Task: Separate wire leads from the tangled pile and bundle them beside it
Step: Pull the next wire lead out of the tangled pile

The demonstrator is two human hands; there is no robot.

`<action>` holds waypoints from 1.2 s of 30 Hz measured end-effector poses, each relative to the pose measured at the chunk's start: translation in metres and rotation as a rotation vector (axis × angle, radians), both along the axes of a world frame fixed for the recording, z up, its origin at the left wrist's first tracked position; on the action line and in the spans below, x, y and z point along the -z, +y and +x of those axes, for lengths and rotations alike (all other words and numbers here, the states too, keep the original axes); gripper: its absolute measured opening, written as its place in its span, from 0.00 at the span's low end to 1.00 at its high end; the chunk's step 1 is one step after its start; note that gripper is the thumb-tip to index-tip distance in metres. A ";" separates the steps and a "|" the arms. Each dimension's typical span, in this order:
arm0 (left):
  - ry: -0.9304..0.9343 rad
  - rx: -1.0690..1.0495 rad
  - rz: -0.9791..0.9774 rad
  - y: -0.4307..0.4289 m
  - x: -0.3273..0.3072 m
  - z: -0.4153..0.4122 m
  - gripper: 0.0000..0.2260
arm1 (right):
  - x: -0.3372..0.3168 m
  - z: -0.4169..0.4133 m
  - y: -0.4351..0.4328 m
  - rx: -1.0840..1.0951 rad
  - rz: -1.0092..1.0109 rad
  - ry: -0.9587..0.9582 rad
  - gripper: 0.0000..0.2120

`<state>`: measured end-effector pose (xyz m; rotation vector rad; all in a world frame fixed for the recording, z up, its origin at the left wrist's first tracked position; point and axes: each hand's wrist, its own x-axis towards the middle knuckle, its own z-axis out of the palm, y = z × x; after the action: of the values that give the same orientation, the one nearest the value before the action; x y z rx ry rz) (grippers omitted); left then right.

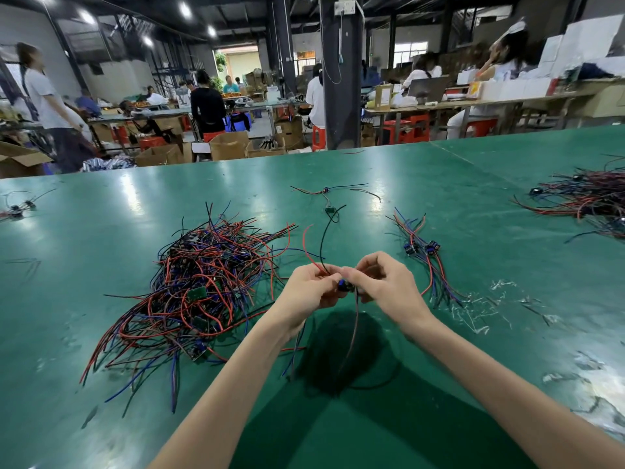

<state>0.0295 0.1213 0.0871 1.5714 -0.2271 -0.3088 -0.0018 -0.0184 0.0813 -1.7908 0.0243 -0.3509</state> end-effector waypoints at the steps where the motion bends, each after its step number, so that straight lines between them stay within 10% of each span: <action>1: -0.023 -0.008 0.018 -0.001 0.001 0.000 0.08 | 0.000 0.001 0.000 -0.068 0.121 0.108 0.12; 8: -0.008 -0.122 -0.068 -0.001 0.007 0.002 0.09 | -0.001 -0.001 0.003 -0.200 0.406 0.242 0.06; 36: 0.113 -0.122 -0.309 -0.011 0.015 -0.002 0.03 | -0.006 -0.005 0.004 -0.208 0.415 0.406 0.07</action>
<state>0.0273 0.1103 0.0718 1.2521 -0.0851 -0.2528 -0.0065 -0.0148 0.0873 -1.4096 0.1825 0.1633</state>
